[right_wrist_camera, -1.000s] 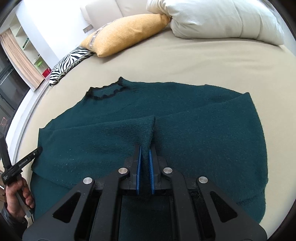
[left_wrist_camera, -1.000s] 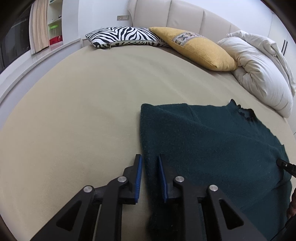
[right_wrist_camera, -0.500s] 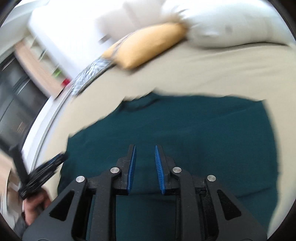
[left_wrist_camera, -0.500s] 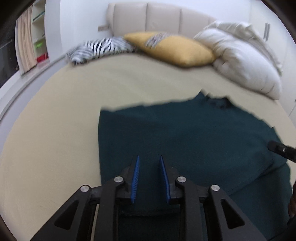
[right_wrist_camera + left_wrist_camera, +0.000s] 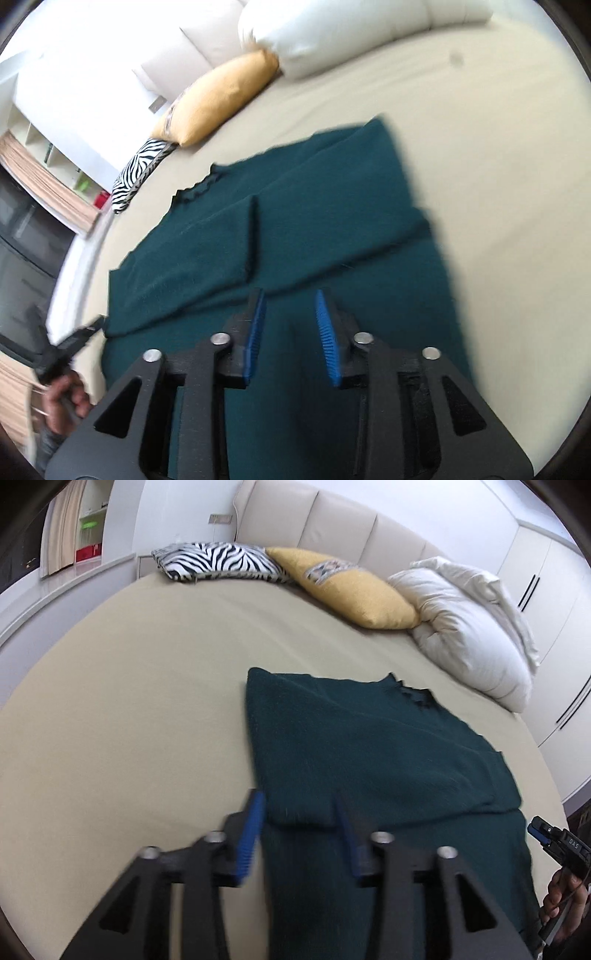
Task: Fold small clothes
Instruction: 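Open the right tool and release the folded side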
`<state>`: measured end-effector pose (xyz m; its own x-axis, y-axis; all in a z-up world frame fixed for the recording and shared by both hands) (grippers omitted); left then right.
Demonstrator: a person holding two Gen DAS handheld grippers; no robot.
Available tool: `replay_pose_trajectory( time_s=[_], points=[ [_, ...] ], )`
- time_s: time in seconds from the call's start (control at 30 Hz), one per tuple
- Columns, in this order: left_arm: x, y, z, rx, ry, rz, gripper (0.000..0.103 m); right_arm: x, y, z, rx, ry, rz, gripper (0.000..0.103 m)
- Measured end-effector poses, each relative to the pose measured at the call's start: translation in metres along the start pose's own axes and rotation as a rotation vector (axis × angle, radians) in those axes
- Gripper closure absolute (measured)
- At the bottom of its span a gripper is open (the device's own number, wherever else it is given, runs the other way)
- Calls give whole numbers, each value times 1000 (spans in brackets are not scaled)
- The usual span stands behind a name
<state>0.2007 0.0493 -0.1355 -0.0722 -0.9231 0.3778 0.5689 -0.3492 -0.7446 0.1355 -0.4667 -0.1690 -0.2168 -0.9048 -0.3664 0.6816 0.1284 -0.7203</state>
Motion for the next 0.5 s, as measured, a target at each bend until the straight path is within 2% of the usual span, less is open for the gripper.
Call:
replay_pose_trajectory(
  time_s=[0.07,0.1,0.17,0.27,0.5],
  points=[
    [0,-27,-14,7,-8,-48,43,1,-32,-12,46,-13,-10,39],
    [-1,-40,-23,4,-15,-67,41,0,-48,-20,69,-19,-10,35],
    [-3,-63,-48,-22,-28,-99,37,-2,-80,-35,98,-54,-3,35],
    [-13,-87,-87,-82,-62,-127,34,-1,-108,-64,58,-80,32,35],
    [-38,-116,-170,-218,-193,-161,34,24,-150,-125,-8,-26,66,35]
  ],
)
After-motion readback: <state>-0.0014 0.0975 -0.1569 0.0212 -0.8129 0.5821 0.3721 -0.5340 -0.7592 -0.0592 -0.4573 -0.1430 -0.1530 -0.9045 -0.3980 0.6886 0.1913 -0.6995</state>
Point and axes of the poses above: each gripper's, at about its wrist camera, not at the fingertips, and y roughly the way its jaws point, x to its right, z to its top, the point moved 8 cm from there along y, roughly the way its jaws point, and after that the axes turned 8 degrees about -y, right-handed, at the moved point
